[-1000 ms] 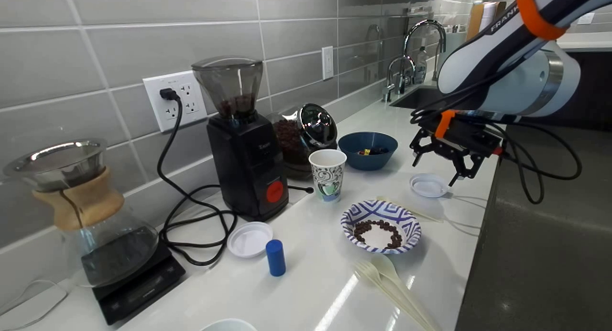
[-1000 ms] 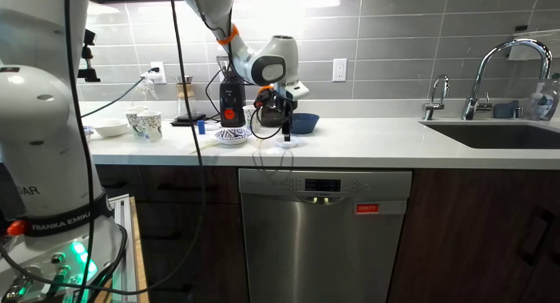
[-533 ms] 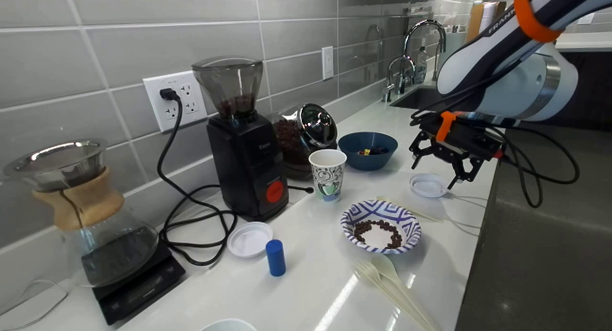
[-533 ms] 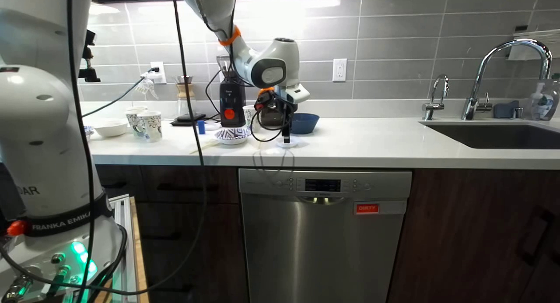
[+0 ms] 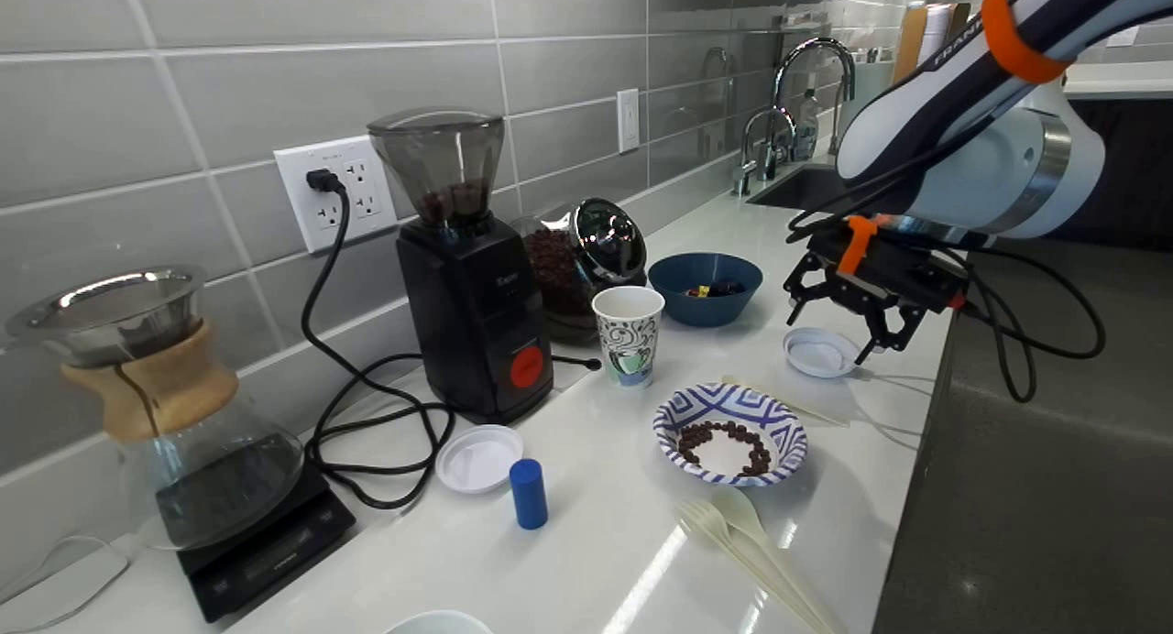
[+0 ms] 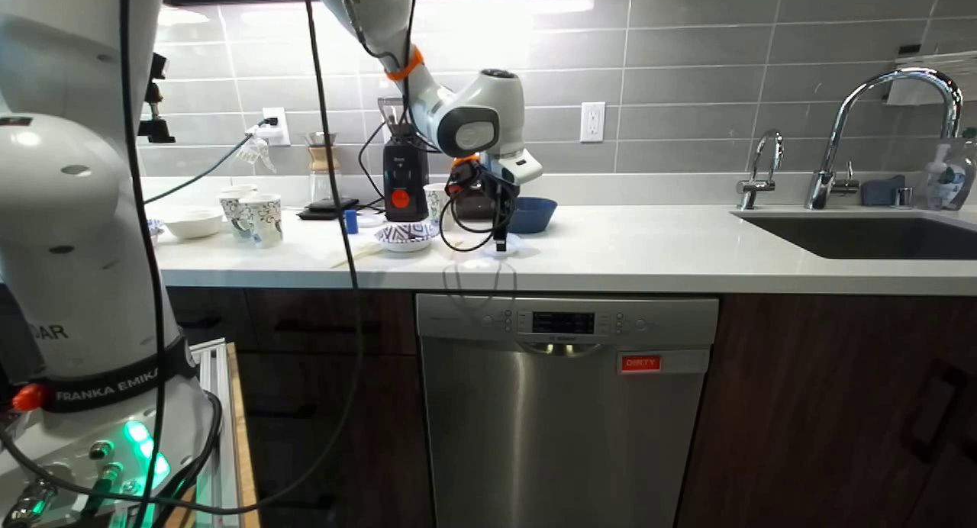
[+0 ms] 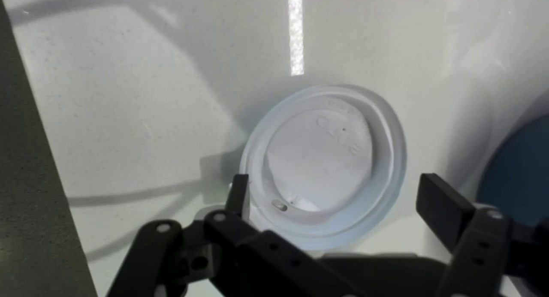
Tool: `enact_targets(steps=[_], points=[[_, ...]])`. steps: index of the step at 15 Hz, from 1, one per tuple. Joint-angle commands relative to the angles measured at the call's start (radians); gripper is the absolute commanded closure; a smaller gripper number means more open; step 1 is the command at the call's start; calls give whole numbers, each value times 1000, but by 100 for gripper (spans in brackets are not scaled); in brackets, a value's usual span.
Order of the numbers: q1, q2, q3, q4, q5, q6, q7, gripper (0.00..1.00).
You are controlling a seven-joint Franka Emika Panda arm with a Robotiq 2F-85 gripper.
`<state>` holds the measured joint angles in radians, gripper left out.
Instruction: Turn the white coffee lid upright
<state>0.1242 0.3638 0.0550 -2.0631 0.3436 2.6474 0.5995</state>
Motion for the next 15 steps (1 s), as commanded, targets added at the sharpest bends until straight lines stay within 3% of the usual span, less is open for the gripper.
enact_targets(steps=[1, 15], points=[[-13, 21, 13, 20, 37, 10, -35, 0], [-14, 12, 7, 23, 31, -14, -29, 0]])
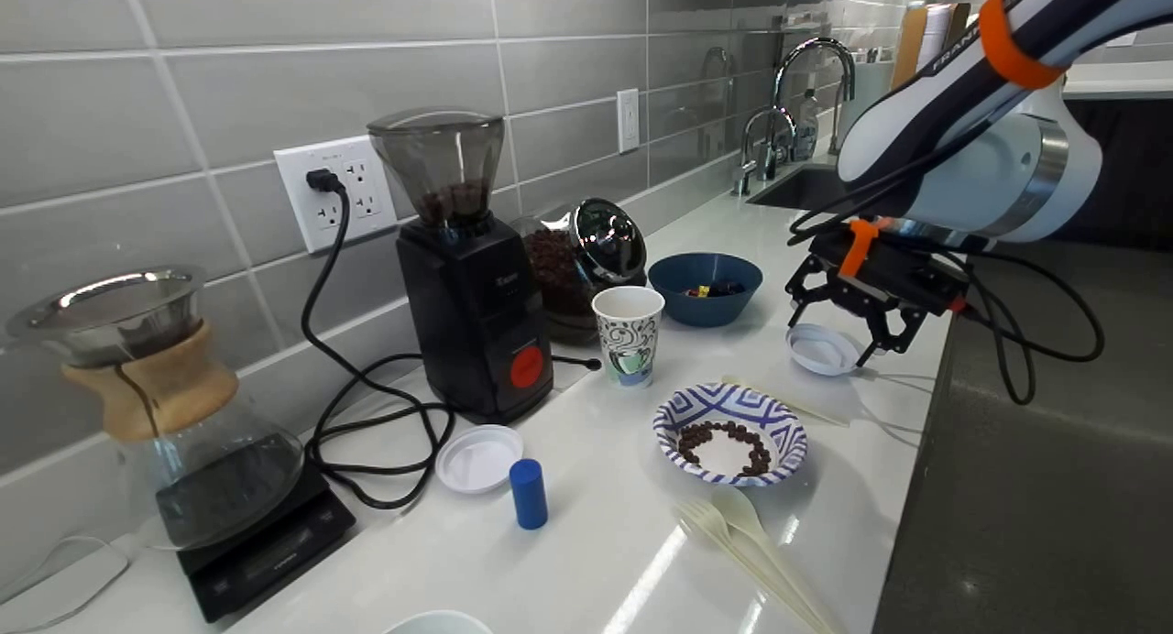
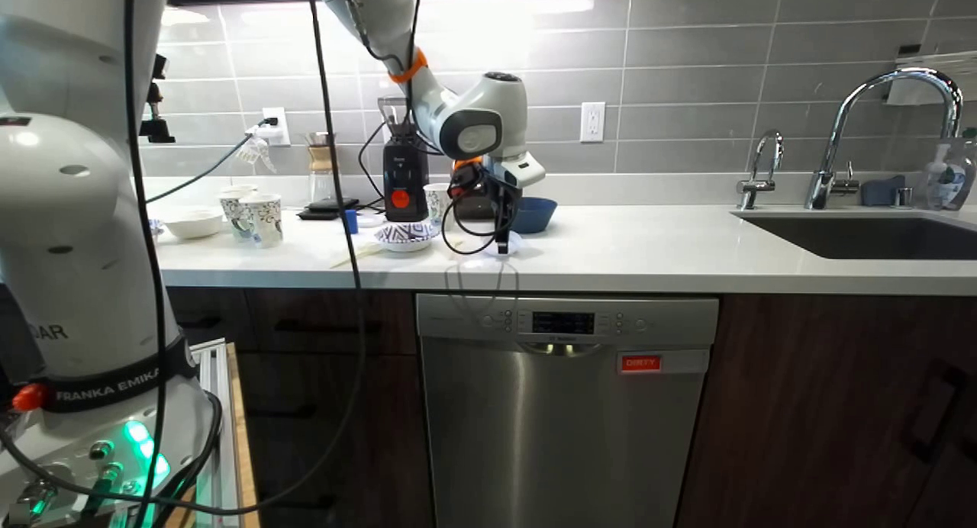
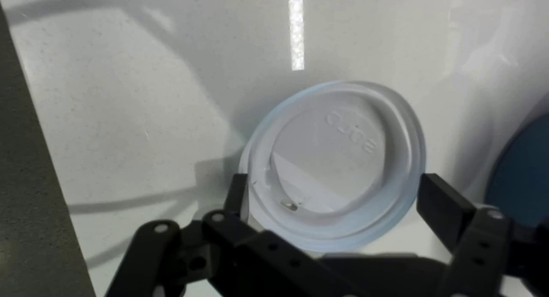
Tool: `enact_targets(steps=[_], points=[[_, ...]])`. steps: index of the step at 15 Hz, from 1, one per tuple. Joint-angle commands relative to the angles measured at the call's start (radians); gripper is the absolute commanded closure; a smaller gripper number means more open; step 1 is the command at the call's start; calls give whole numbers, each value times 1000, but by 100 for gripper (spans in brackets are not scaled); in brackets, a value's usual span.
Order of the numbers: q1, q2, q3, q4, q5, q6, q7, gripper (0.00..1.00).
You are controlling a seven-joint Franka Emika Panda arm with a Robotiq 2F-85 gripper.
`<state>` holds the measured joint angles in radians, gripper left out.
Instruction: Turn the white coffee lid upright
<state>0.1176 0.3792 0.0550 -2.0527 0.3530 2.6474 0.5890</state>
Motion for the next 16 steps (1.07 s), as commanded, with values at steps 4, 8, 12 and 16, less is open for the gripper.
enact_targets(steps=[4, 8, 12, 16], points=[[-2, -28, 1, 10, 10, -29, -8, 0], [-1, -31, 9, 31, 13, -38, -17, 0], [3, -14, 9, 58, 6, -69, -17, 0], [2, 3, 11, 71, 9, -105, -23, 0]])
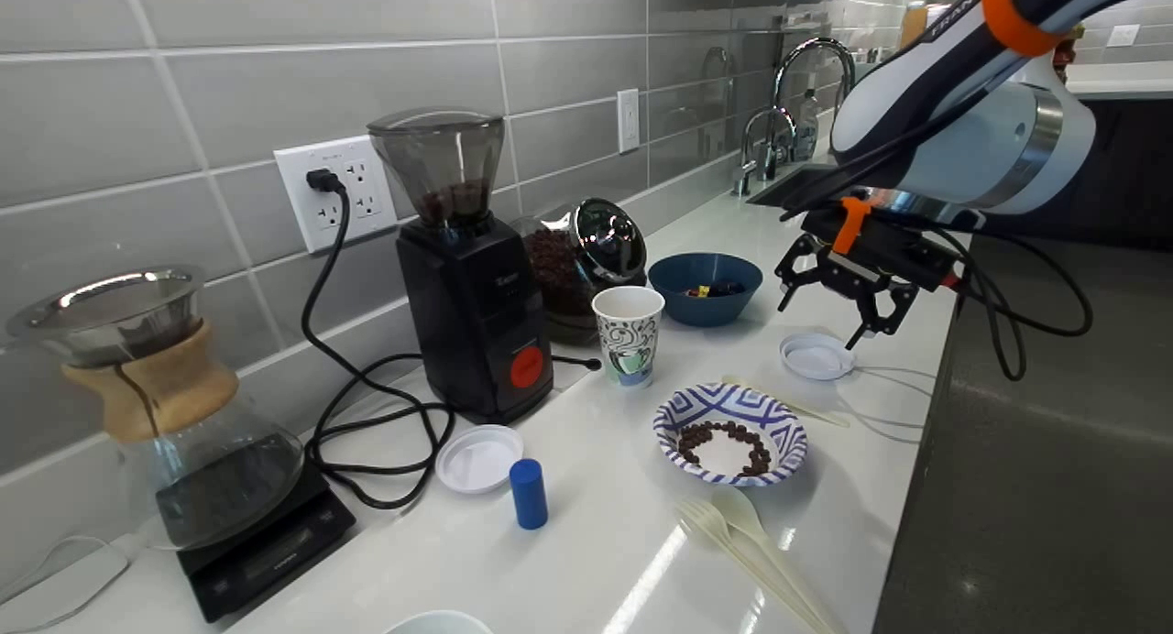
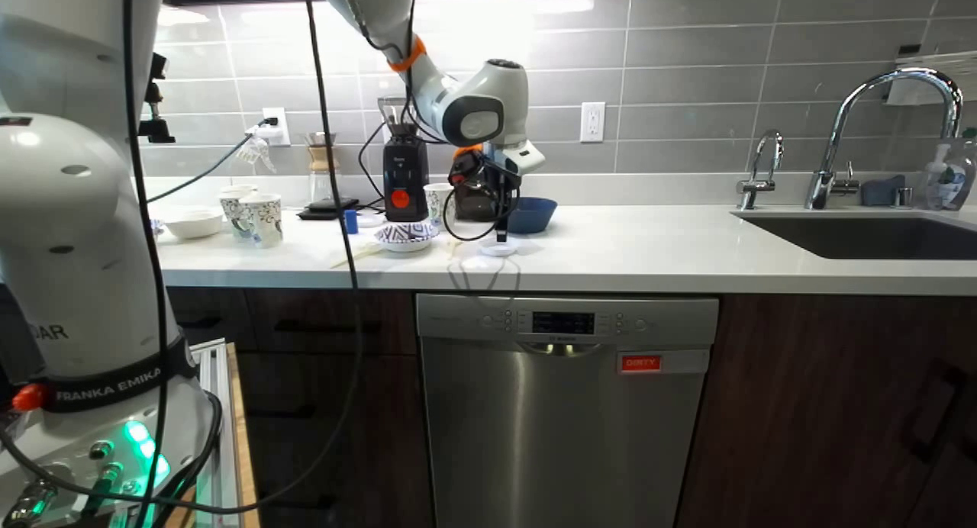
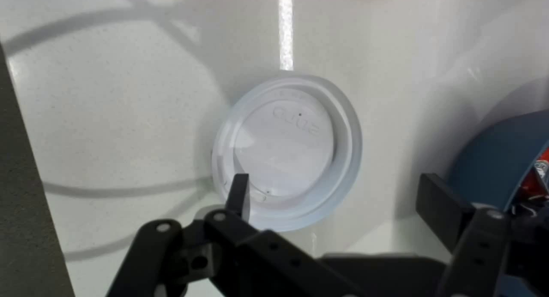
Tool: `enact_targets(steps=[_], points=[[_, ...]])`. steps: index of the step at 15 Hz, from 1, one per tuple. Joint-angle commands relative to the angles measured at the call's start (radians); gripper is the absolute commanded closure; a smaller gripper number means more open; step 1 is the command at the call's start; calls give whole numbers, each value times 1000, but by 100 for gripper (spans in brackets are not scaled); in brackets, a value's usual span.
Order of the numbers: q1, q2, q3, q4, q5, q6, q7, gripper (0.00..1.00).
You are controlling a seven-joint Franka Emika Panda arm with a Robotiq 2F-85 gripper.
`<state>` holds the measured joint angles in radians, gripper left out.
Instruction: Turn the white coffee lid upright
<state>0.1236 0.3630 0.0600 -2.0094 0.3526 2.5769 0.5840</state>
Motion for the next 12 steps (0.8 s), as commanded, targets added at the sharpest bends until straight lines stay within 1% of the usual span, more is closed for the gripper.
enact_targets(steps=[1, 7, 12], points=[[-3, 24, 5, 29, 8, -30, -20, 0], [-2, 54, 8, 44, 11, -16, -38, 0], [-1, 63, 2, 50, 7, -27, -43, 0]])
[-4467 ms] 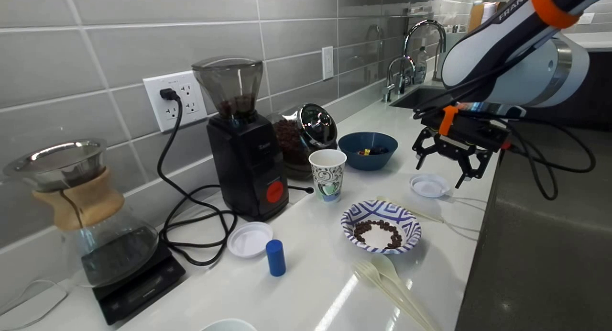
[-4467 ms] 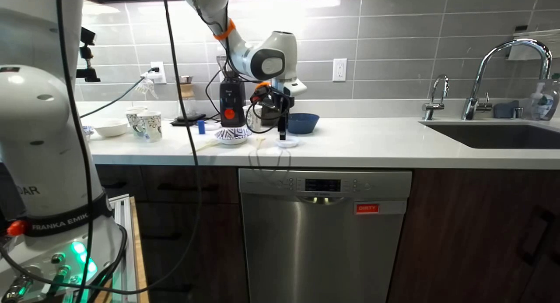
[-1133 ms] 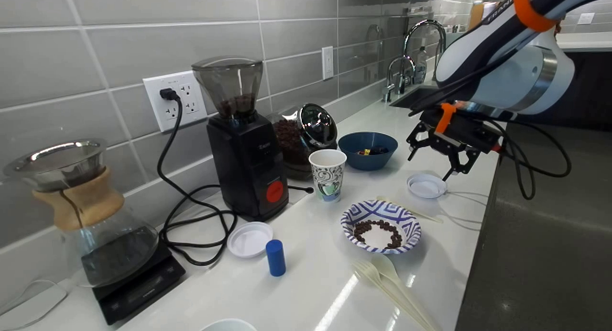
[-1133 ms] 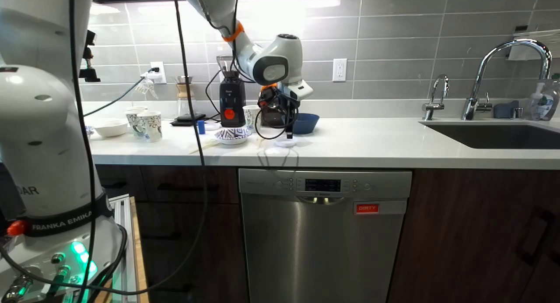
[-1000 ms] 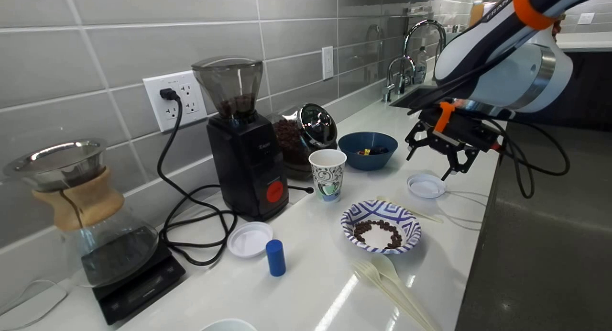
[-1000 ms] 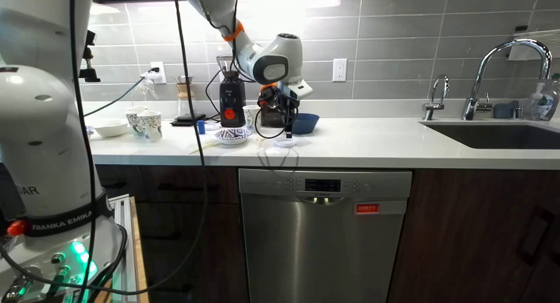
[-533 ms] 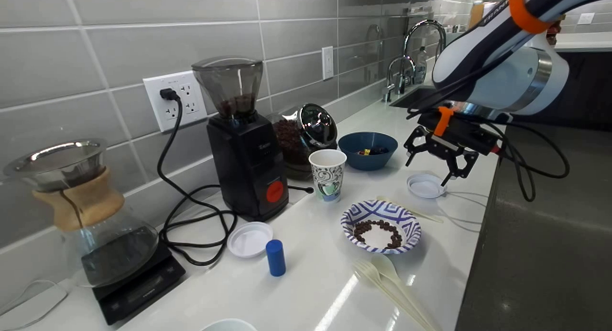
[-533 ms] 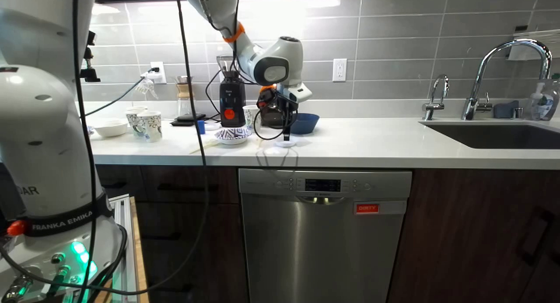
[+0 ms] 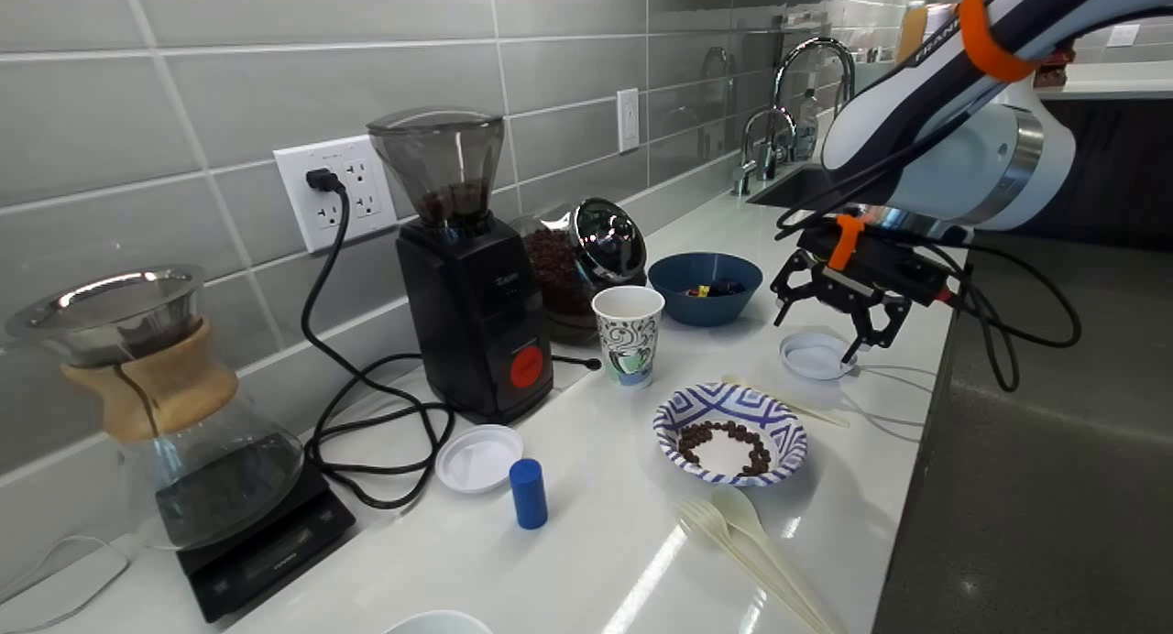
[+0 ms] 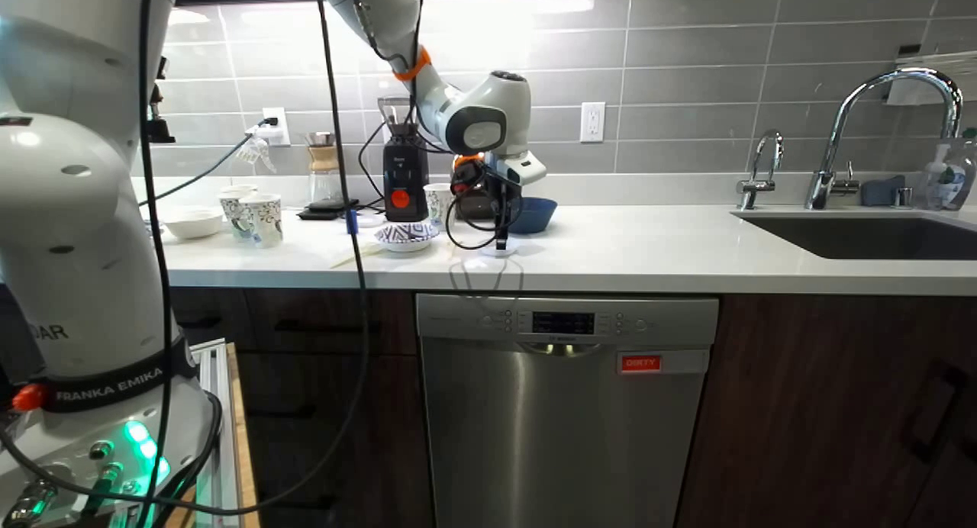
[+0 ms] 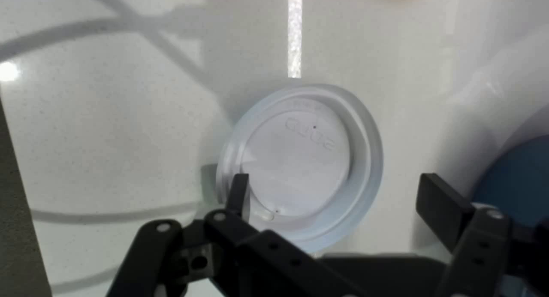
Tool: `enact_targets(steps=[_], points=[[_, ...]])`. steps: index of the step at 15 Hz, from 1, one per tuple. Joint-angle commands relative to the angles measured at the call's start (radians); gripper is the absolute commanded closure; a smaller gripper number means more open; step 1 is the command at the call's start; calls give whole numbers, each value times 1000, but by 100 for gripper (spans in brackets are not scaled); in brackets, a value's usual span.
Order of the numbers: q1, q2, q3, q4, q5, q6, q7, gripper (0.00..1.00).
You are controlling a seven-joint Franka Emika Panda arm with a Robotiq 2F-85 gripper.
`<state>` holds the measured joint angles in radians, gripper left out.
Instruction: Turn the white coffee lid upright
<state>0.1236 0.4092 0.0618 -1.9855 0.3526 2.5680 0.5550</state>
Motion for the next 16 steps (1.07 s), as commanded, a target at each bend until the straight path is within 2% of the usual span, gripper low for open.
enact_targets(steps=[1, 10, 16], points=[[-2, 16, 0, 26, 6, -23, -13, 0], [6, 13, -26, 20, -25, -108, 15, 0], [5, 14, -37, 18, -28, -125, 17, 0]])
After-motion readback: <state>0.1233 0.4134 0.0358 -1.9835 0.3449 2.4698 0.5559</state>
